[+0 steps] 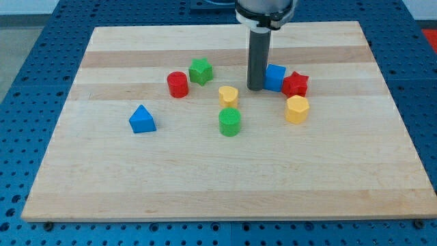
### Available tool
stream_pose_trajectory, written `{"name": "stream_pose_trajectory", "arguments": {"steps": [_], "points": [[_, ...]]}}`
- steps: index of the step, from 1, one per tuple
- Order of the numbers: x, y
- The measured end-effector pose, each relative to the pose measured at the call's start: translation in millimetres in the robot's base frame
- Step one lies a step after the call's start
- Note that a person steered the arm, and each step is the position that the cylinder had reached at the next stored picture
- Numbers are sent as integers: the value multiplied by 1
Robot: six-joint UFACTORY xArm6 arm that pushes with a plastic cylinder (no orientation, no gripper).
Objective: Separate the blue cube from the red star
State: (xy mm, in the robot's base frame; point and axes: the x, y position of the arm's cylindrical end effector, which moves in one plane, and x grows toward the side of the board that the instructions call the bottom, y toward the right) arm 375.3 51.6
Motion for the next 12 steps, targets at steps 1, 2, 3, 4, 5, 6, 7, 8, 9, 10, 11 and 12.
{"name": "stream_pose_trajectory", "arguments": {"steps": [1,2,3,4,5,6,7,8,9,10,11,12], "points": [[-17,-13],[-42,-21],[-47,-15],[-48,0],[-48,18],[-48,38],[-48,57],[-48,80],[-48,99],[-43,110],[-37,110],[-26,108]]}}
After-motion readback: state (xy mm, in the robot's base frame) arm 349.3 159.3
